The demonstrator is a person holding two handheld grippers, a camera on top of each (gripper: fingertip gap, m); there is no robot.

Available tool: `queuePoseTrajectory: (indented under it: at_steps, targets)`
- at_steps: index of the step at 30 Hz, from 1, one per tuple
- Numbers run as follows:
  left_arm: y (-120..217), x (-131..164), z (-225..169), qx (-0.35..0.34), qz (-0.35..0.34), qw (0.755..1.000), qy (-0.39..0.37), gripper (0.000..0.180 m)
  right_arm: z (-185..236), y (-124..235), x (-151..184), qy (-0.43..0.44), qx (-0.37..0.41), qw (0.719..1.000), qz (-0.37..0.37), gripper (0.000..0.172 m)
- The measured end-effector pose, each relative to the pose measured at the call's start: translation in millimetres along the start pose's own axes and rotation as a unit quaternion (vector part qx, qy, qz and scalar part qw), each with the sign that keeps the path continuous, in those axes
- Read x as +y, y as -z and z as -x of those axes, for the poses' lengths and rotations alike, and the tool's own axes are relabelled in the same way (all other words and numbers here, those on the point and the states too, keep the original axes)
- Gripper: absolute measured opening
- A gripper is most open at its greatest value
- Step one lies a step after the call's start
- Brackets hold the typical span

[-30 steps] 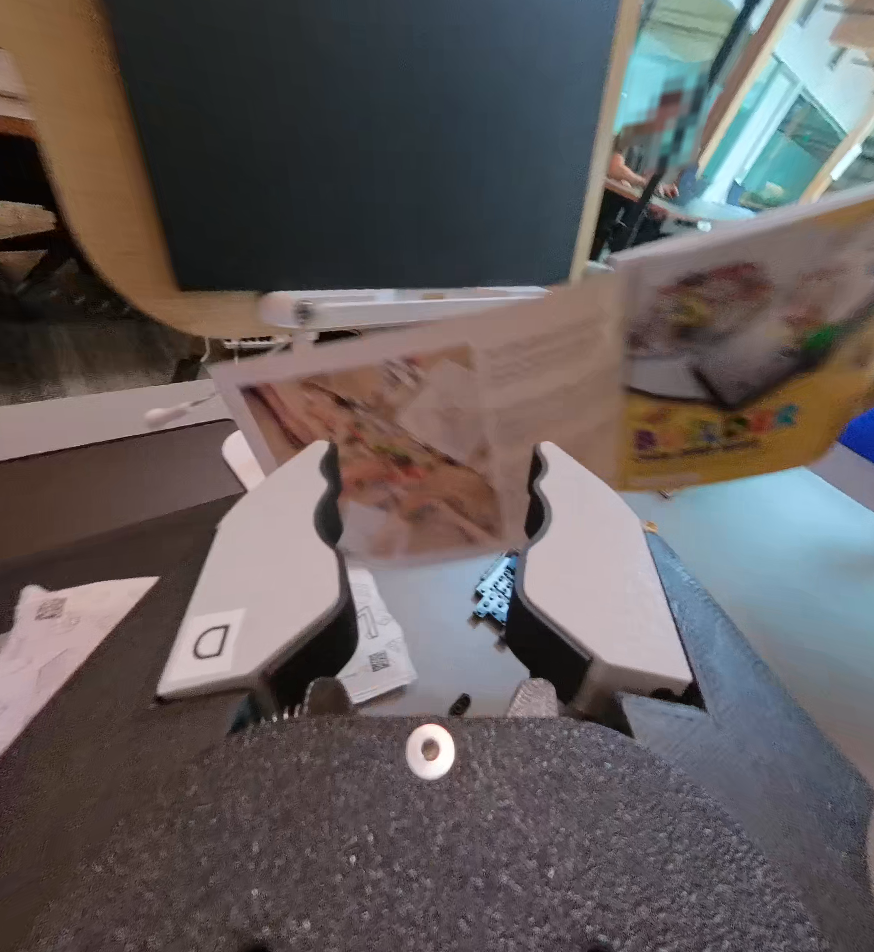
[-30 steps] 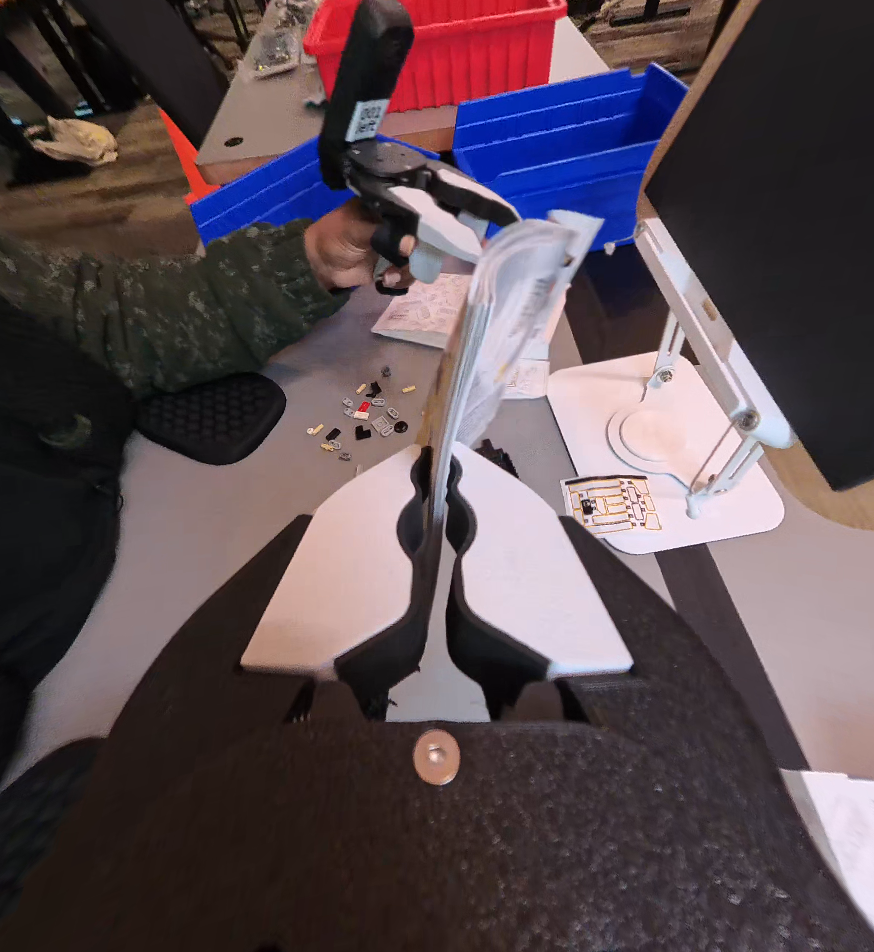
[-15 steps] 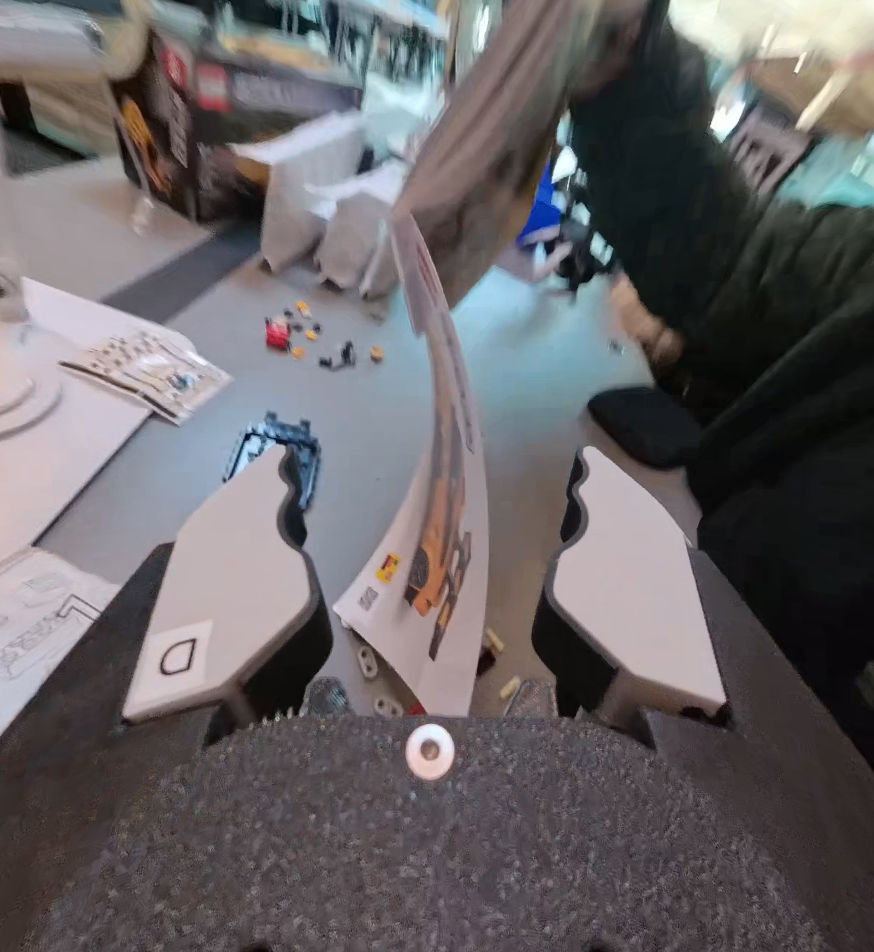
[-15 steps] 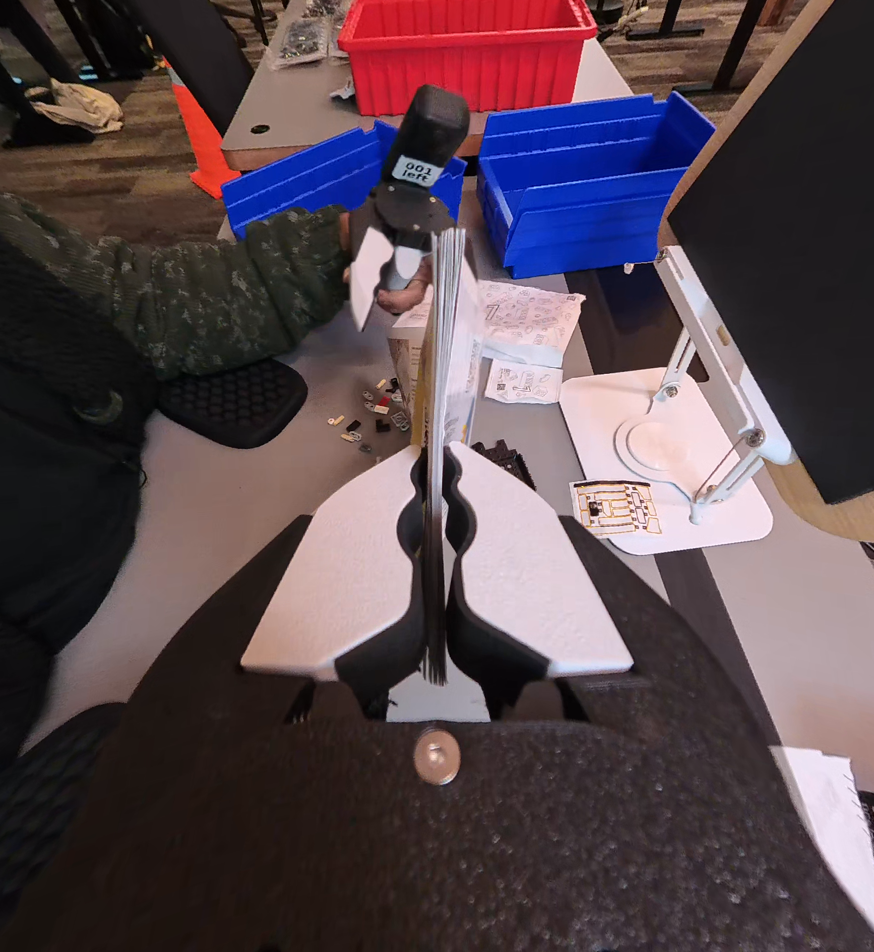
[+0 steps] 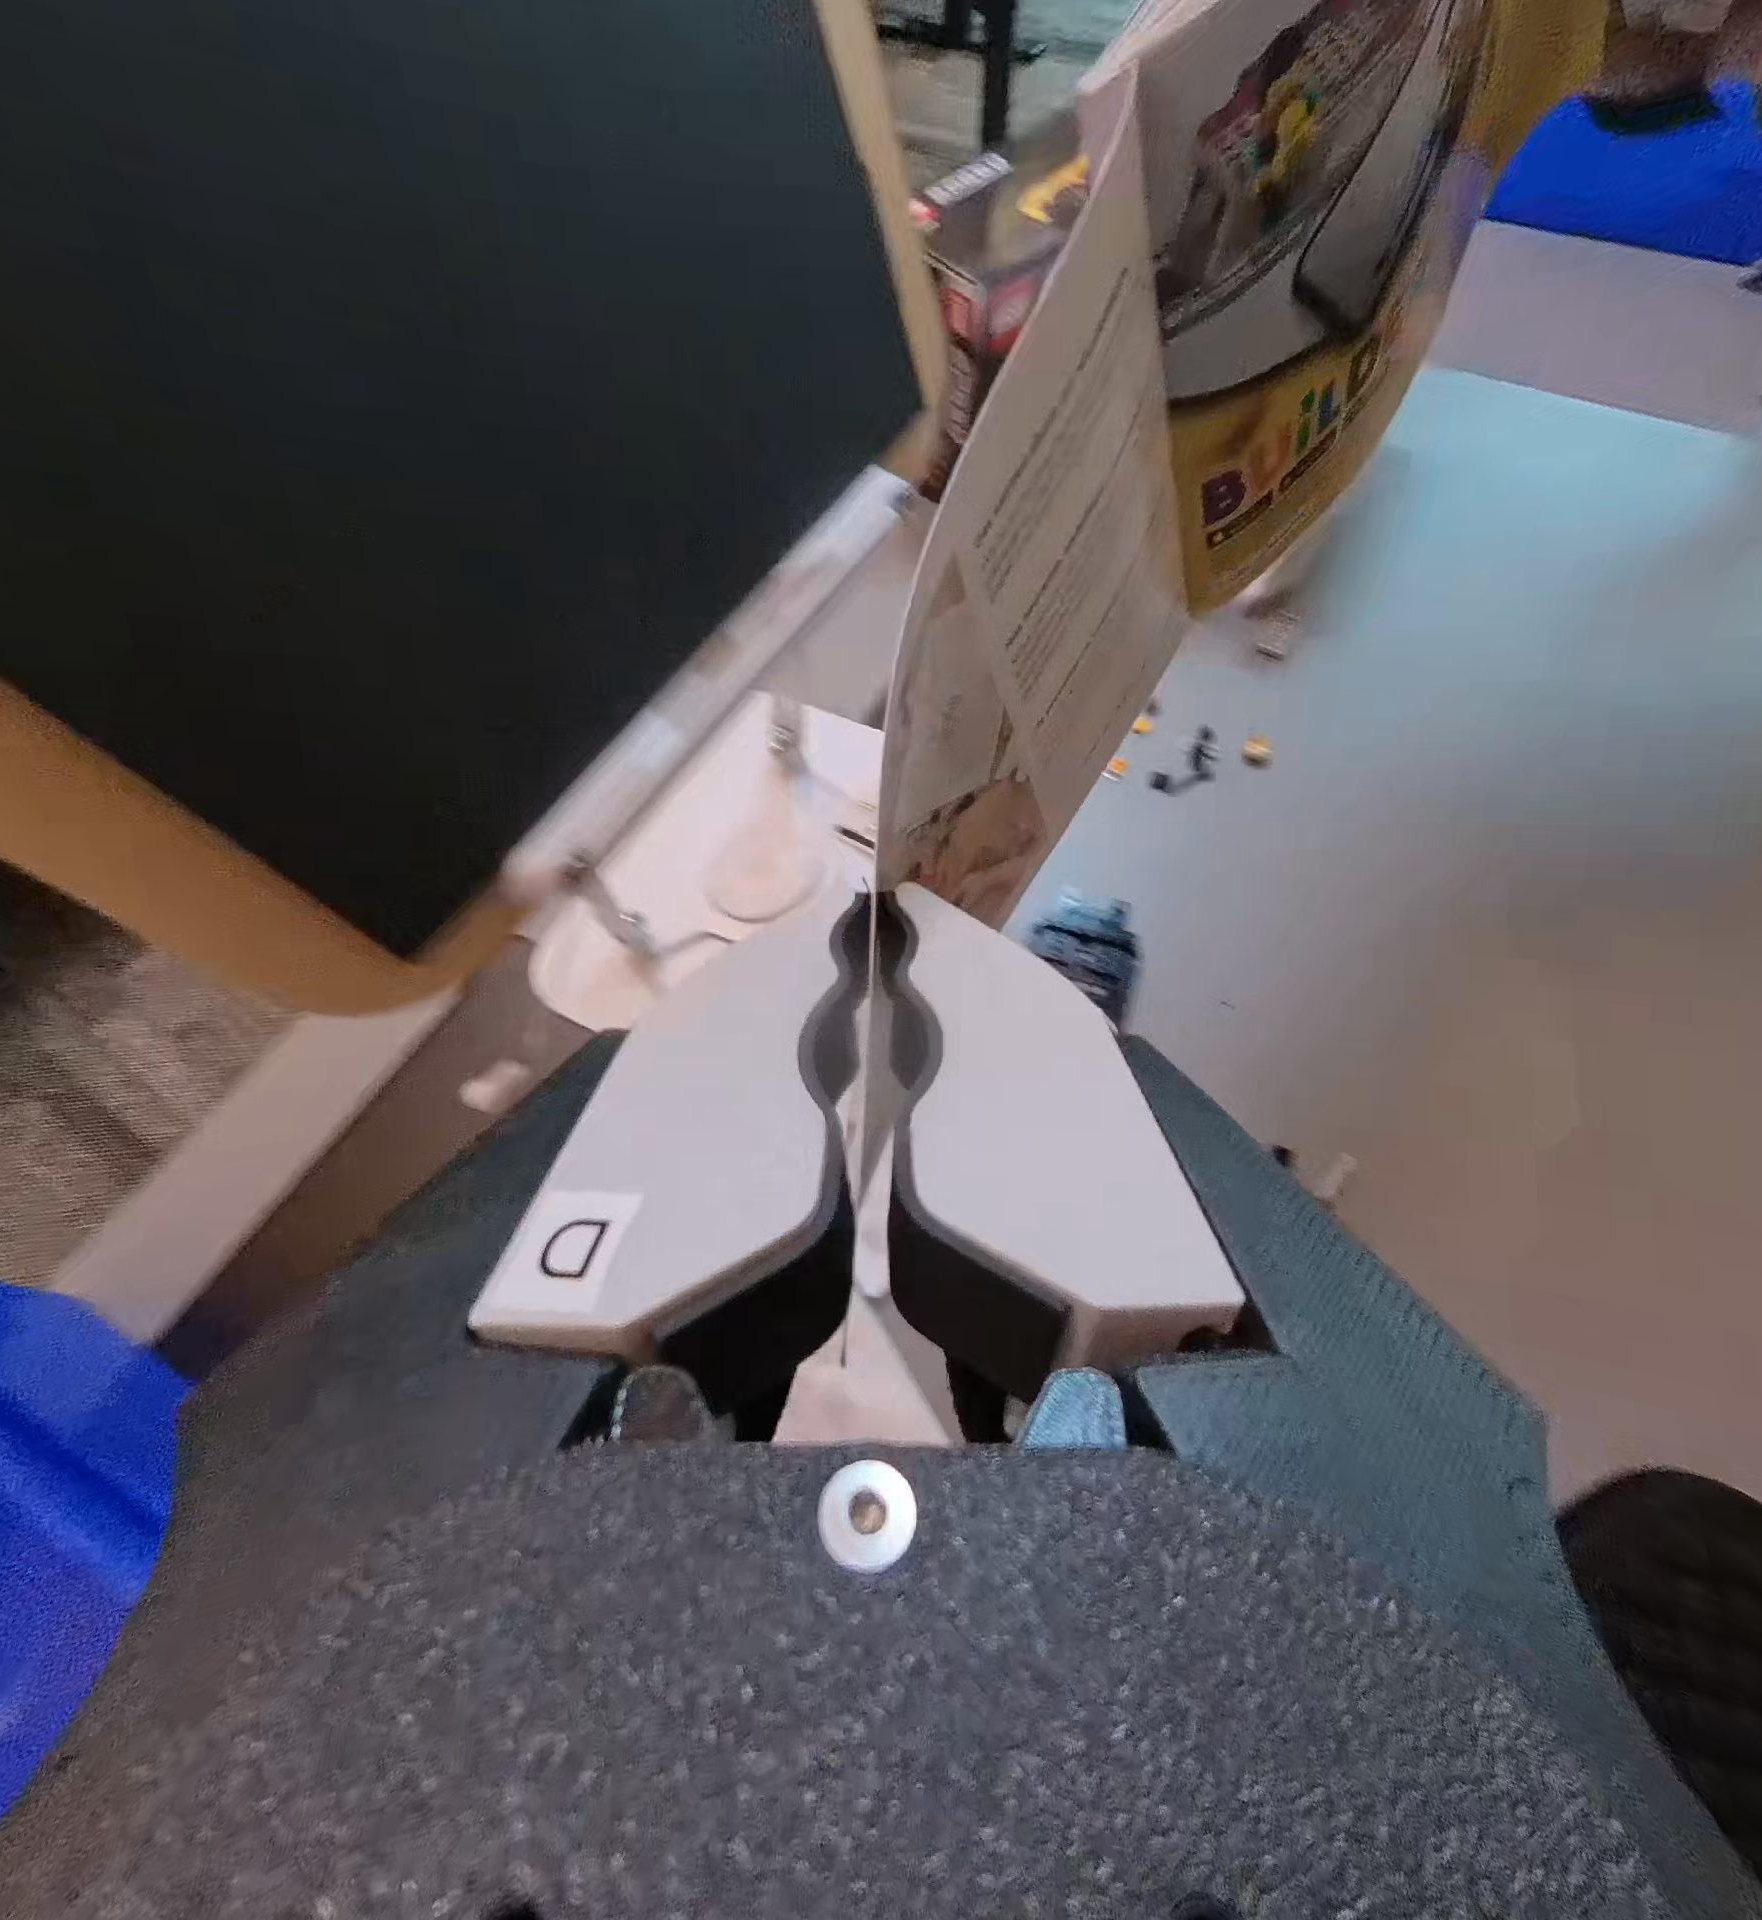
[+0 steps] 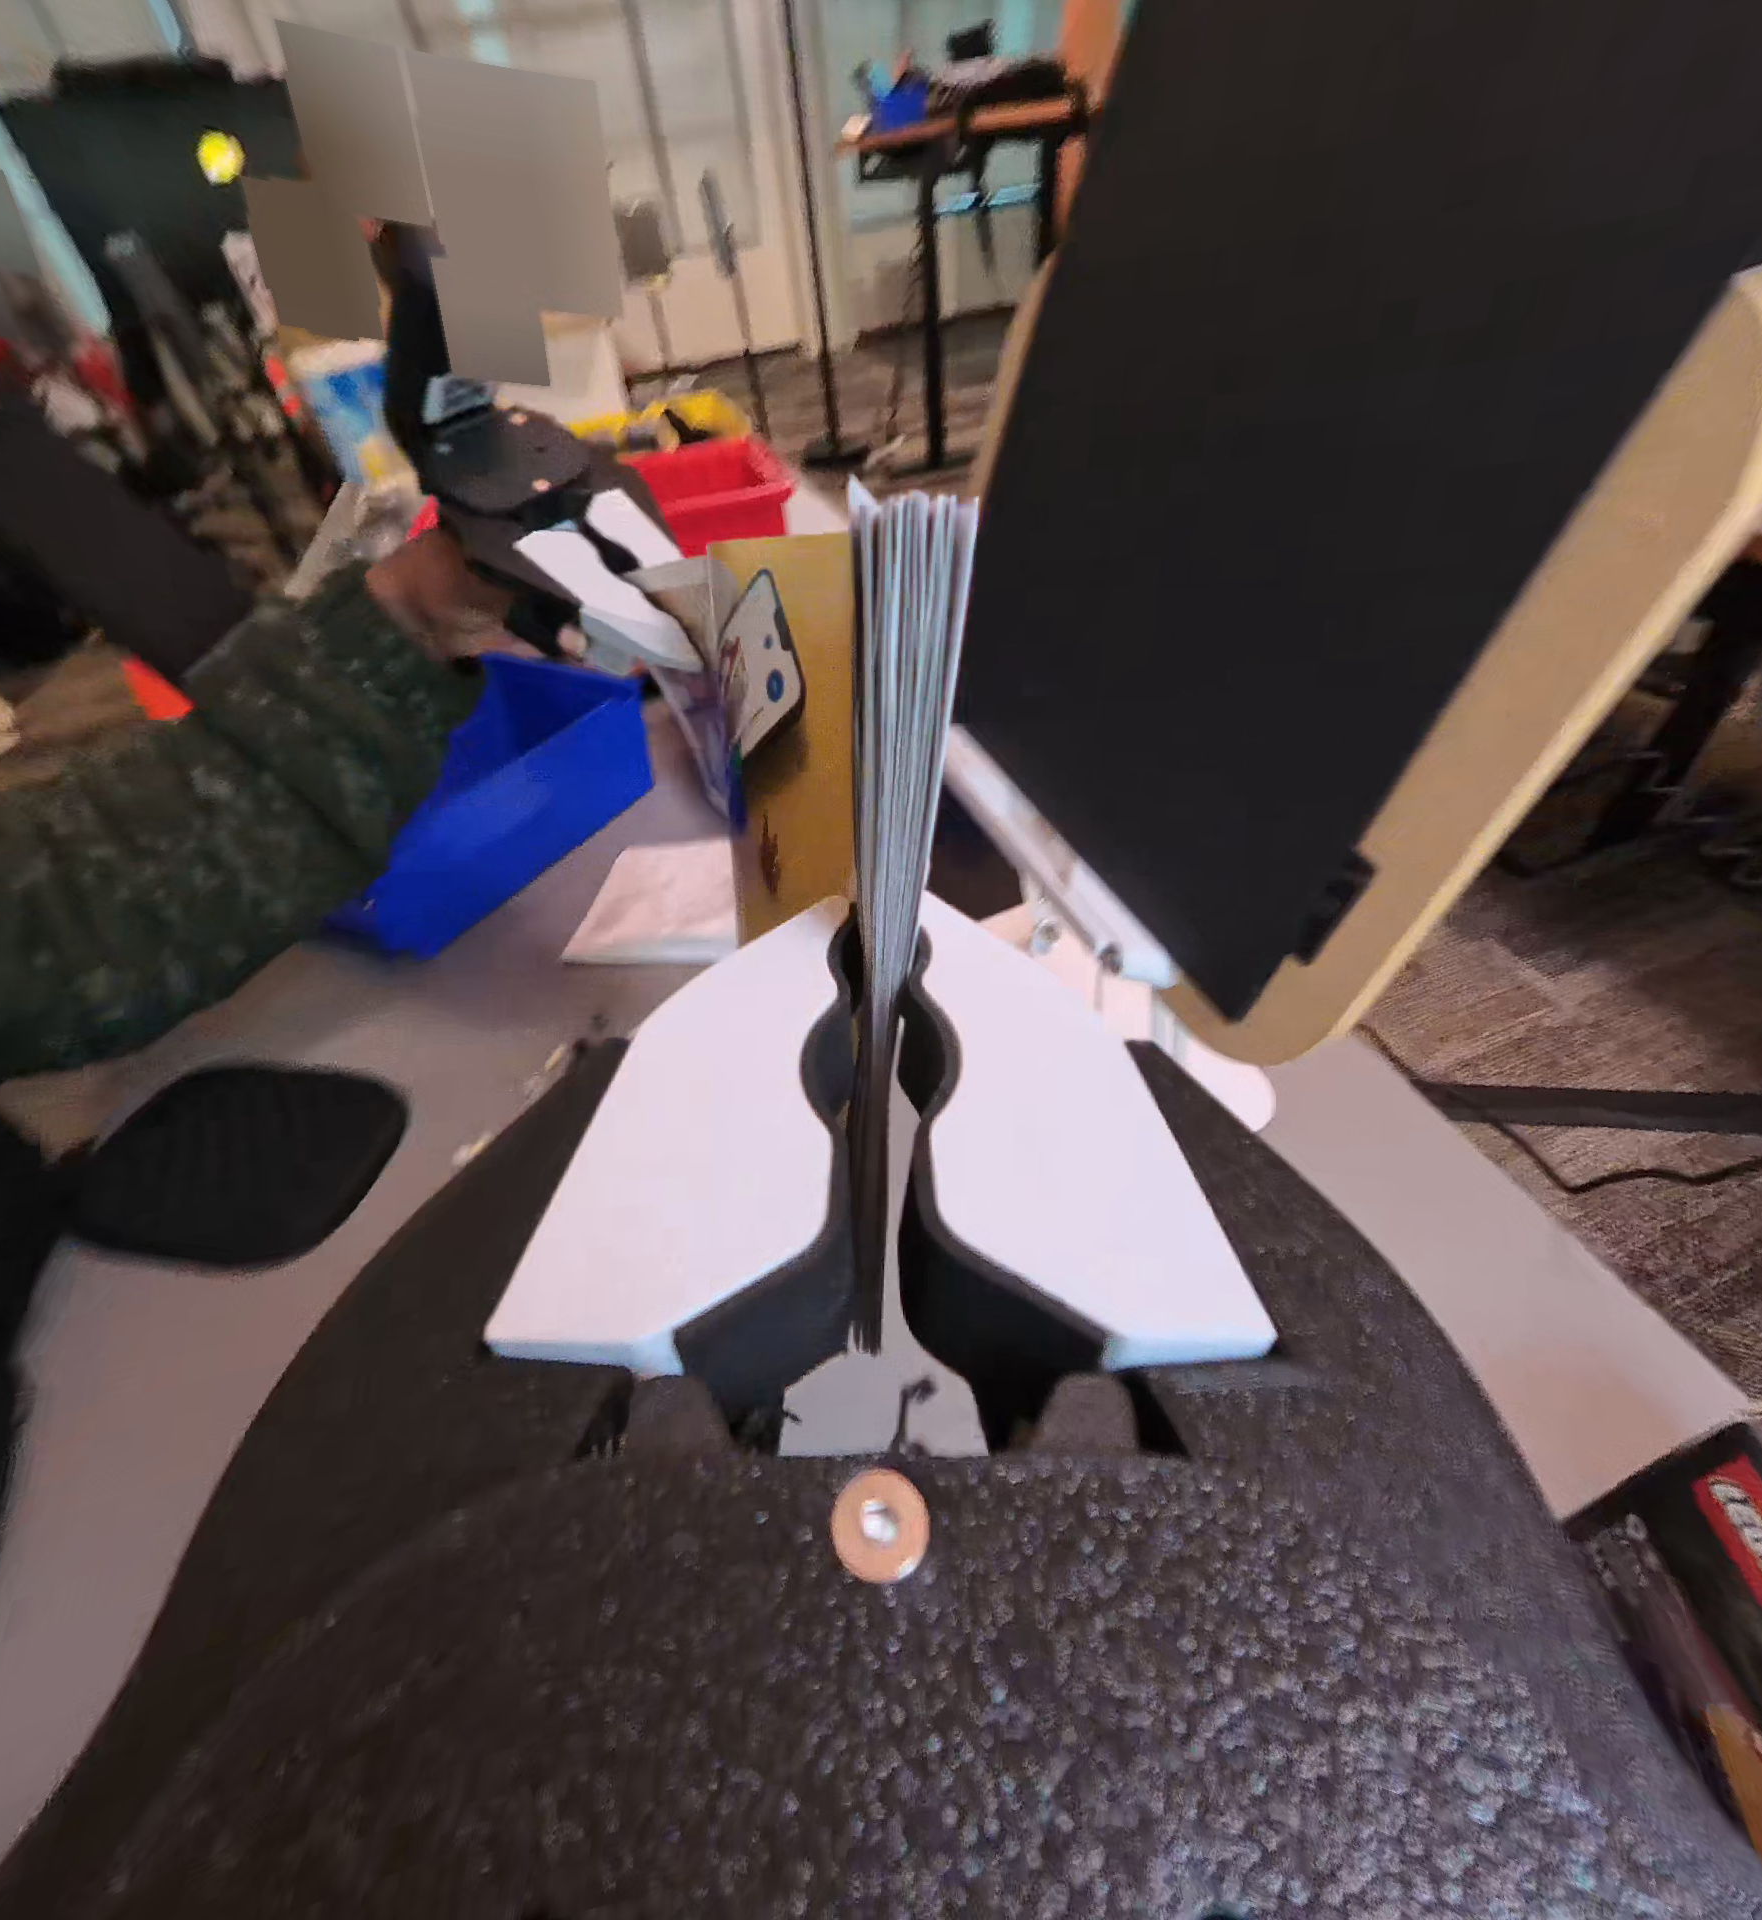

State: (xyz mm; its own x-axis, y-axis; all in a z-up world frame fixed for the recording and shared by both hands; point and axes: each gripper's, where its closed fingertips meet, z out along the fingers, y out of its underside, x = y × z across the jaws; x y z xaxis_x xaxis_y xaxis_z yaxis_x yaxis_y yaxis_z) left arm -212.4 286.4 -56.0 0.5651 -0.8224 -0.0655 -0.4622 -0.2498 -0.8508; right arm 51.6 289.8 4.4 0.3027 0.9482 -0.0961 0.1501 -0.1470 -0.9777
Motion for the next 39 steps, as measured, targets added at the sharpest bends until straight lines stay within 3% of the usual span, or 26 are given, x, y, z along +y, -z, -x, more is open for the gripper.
queuePoseTrajectory:
  at_steps: [3, 6, 12, 16, 24, 31, 39]
  targets:
    - [-2, -40, 49, -0.067, 0.014, 0.997, -0.025, 0.001, -33, -15, -13, -0.023, 0.040, 0.998, -0.048, 0.003]
    - [-13, -61, 87, -0.090, 0.057, 0.994, -0.035, 0.001, -75, -32, -15, -0.053, 0.077, 0.993, -0.073, 0.003]
    - [-41, -44, 138, -0.139, 0.115, 0.983, -0.036, 0.008, -133, -69, 32, -0.044, 0.132, 0.989, -0.053, 0.003]
    - [-46, -31, 149, -0.186, 0.091, 0.976, -0.062, 0.015, -139, -75, 46, 0.029, 0.168, 0.984, -0.056, 0.006]
    - [-39, -30, 161, -0.234, 0.027, 0.972, -0.005, 0.029, -154, -68, 44, 0.090, 0.269, 0.959, -0.012, 0.025]
    - [-38, -30, 161, -0.262, 0.014, 0.965, -0.002, 0.032, -159, -65, 44, 0.109, 0.343, 0.933, 0.018, 0.032]
    - [-33, -23, 154, -0.277, 0.005, 0.961, 0.003, 0.034, -160, -62, 43, 0.105, 0.363, 0.925, 0.019, 0.035]
